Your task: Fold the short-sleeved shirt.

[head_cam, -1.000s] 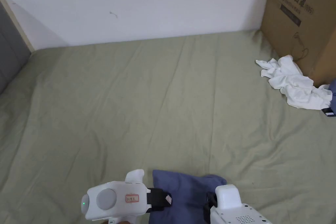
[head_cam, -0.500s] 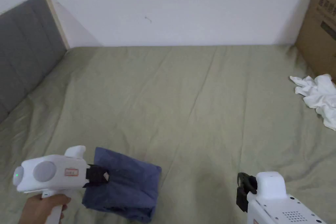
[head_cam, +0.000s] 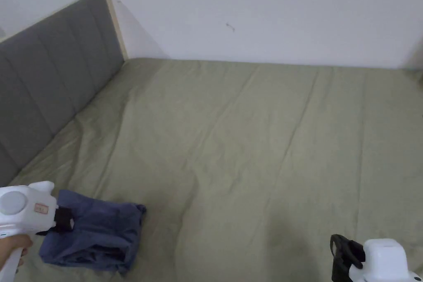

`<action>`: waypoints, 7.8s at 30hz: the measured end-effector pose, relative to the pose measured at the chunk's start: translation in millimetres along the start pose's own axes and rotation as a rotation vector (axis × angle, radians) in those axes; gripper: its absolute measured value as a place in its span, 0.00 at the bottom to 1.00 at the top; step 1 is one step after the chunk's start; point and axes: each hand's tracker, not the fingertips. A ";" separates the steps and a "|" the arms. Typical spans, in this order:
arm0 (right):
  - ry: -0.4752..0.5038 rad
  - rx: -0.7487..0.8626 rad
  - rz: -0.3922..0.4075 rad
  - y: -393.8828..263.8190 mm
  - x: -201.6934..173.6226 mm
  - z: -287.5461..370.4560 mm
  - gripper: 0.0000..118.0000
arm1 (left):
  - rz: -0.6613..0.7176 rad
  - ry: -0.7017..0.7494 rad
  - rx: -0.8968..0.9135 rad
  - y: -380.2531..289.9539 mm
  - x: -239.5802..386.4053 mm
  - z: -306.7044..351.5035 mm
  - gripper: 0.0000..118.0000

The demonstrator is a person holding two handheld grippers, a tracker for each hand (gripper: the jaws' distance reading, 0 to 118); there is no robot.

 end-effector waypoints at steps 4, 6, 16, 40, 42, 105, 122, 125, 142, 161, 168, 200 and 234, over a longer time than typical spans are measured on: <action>-0.018 -0.011 -0.006 1.4 4.7 -3.5 0.03 | 0.019 -0.001 -0.024 -0.6 0.1 -15.4 0.20; -0.025 -0.015 -0.006 3.0 7.4 -3.5 0.03 | 0.017 0.004 -0.025 -1.3 0.7 -16.5 0.21; -0.019 0.047 -0.014 20.7 16.7 14.9 0.03 | 0.003 0.002 0.100 5.4 18.4 39.6 0.81; -0.119 0.401 0.096 139.2 34.2 123.2 0.03 | -0.025 -0.135 1.064 -39.9 190.9 263.7 0.85; -0.138 0.423 0.091 144.6 37.4 131.2 0.03 | -0.046 -0.132 1.131 -52.3 213.5 267.2 0.85; -0.292 0.476 0.077 121.0 68.5 175.7 0.03 | -0.265 -0.200 1.202 -148.1 364.4 199.2 0.05; -0.291 0.479 0.078 121.1 67.5 179.4 0.03 | -0.262 -0.196 1.203 -148.7 363.0 199.9 0.05; -0.292 0.480 0.080 120.8 67.3 180.1 0.03 | -0.261 -0.196 1.205 -148.4 362.9 201.0 0.05; -0.299 0.475 0.078 119.9 66.4 181.0 0.09 | -0.236 -0.181 1.199 -146.9 359.2 198.6 0.05; -0.316 0.475 0.044 113.4 69.5 174.6 1.00 | -0.155 -0.188 1.226 -146.6 346.6 193.1 1.00; -0.322 0.492 0.040 116.5 68.5 178.8 1.00 | -0.190 -0.175 1.242 -148.6 349.4 194.5 1.00; -0.322 0.498 0.043 118.1 73.2 179.0 1.00 | -0.210 -0.165 1.244 -148.8 351.9 197.5 1.00; -0.324 0.491 0.045 123.4 68.1 178.8 1.00 | -0.245 -0.157 1.238 -150.5 352.8 196.4 1.00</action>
